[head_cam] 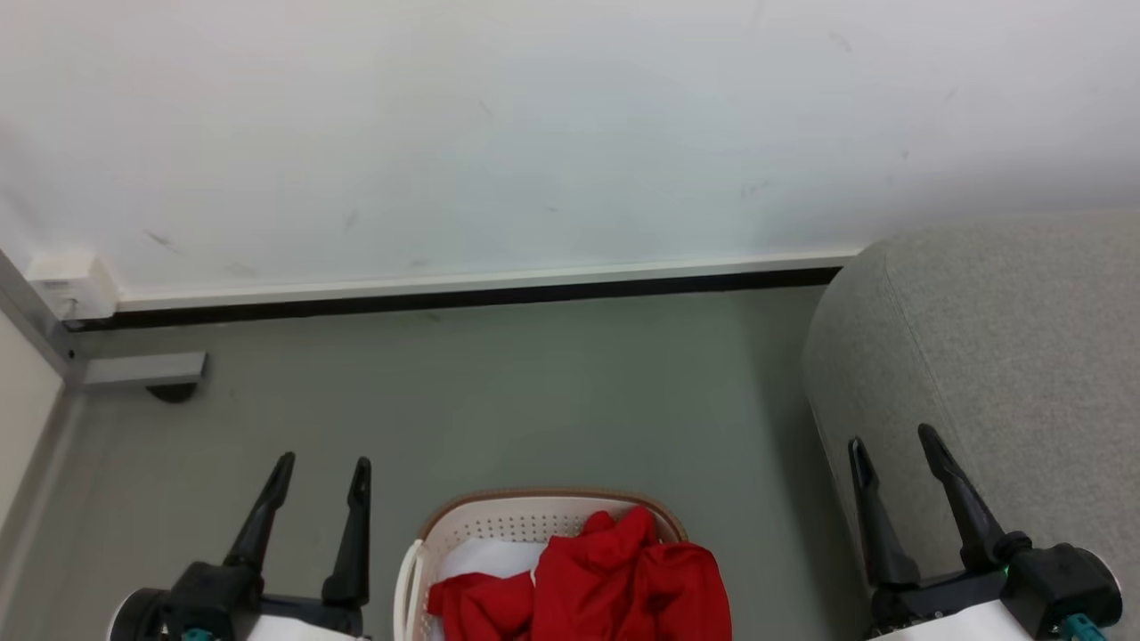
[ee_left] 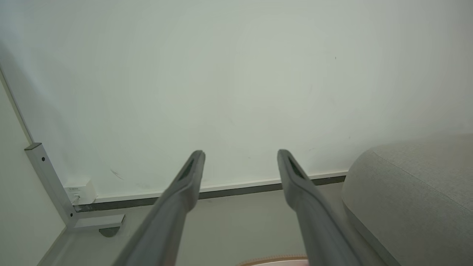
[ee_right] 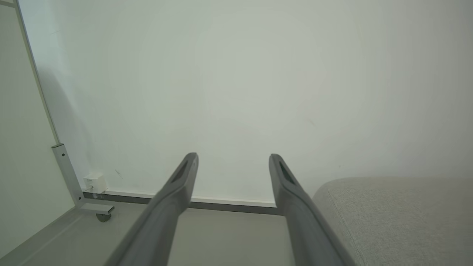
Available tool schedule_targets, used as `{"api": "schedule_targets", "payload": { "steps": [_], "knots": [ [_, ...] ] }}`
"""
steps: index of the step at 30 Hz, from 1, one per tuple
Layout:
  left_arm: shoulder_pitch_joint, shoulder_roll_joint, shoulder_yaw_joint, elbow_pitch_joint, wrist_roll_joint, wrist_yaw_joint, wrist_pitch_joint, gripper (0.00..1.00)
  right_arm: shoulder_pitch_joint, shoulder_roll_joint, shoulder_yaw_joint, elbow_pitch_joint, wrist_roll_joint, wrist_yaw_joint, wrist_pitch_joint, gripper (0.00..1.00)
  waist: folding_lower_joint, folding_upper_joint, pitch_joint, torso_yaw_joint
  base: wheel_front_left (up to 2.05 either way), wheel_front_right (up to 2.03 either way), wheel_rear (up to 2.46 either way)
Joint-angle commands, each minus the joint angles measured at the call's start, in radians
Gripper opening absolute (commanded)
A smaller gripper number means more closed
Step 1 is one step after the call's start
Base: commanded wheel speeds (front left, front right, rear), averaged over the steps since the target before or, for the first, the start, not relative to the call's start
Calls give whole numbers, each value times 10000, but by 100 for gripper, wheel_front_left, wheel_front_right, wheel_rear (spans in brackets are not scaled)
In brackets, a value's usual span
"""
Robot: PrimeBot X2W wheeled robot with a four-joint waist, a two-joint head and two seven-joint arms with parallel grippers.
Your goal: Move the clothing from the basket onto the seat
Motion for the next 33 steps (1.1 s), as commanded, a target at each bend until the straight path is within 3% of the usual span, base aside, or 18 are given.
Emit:
{"api": "schedule_targets", "payload": {
  "steps": [1, 8, 18, 33],
  "knots": [
    [-173, -13, 70, 103, -187, -59, -4, 100, -159, -42, -85, -104, -118, -21, -3, 100, 0, 0, 300, -175, 0, 0, 0],
    [-942, -64, 45, 867, -395, -361, -4, 100, -564, -42, -423, -541, -92, -21, 0, 100, 0, 0, 1453, -641, 0, 0, 0],
    [-2510, 394, -229, 2106, -559, -693, 555, 100, -1322, -40, -755, -1119, 295, -21, 0, 100, 0, 0, 3204, -1265, 0, 0, 0],
    [-5144, 1211, -1760, 5490, -1557, -1068, 2861, 100, -2523, -33, -1212, -2061, 948, -21, -2, 100, 0, 0, 5698, -2183, 0, 0, 0]
  ]
}}
